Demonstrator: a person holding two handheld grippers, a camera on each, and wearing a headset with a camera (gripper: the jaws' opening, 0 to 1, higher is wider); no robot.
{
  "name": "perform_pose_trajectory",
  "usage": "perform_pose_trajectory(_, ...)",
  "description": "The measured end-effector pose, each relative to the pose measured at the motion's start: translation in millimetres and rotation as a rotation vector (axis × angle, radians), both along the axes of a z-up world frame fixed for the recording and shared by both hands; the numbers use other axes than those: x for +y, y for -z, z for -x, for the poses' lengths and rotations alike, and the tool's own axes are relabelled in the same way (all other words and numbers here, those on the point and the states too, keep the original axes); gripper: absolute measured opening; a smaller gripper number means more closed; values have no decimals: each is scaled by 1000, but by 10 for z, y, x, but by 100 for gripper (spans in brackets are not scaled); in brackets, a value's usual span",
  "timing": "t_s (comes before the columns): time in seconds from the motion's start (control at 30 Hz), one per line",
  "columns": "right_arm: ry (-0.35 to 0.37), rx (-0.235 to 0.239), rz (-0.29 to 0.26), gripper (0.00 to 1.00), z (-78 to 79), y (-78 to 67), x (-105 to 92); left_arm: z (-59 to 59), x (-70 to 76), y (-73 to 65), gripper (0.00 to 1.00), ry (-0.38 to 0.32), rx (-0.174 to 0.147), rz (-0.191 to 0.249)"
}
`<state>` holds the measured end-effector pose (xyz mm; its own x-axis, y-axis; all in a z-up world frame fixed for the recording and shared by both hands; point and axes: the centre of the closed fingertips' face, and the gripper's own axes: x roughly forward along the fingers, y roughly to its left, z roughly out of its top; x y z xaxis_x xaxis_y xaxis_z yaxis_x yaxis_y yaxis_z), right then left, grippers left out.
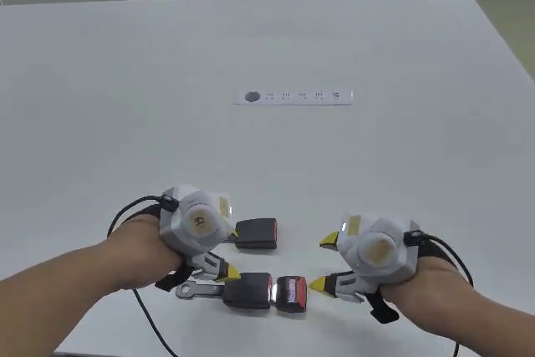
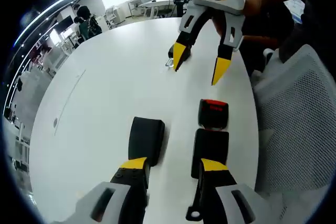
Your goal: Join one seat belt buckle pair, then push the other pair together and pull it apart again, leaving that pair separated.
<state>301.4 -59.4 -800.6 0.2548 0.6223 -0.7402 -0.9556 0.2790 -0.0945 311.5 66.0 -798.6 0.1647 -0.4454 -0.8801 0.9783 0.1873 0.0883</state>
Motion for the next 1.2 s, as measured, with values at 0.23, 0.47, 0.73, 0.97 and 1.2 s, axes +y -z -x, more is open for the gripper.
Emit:
perform_pose_trajectory(0.23,38,-18,47,40,-230,23,-413,-242,-19,32,39,11,-12,-16)
perform_pose_trajectory(0.47,89,-35,104,39,-407,68,-875,-399,-50,149,41,27,-3,-32)
perform_pose_trajectory(0.73,76,19,161,42,-390,264,-1139,-486,-45,306,42,42,18,-54)
perform_pose_trajectory(0.97,38,74,175,37,-375,398,-1159,-465,-12,412,42,71,49,-83)
perform_pose_trajectory(1.2,-48,109,196,34,-385,425,-1176,-459,-30,447,38,107,69,-87)
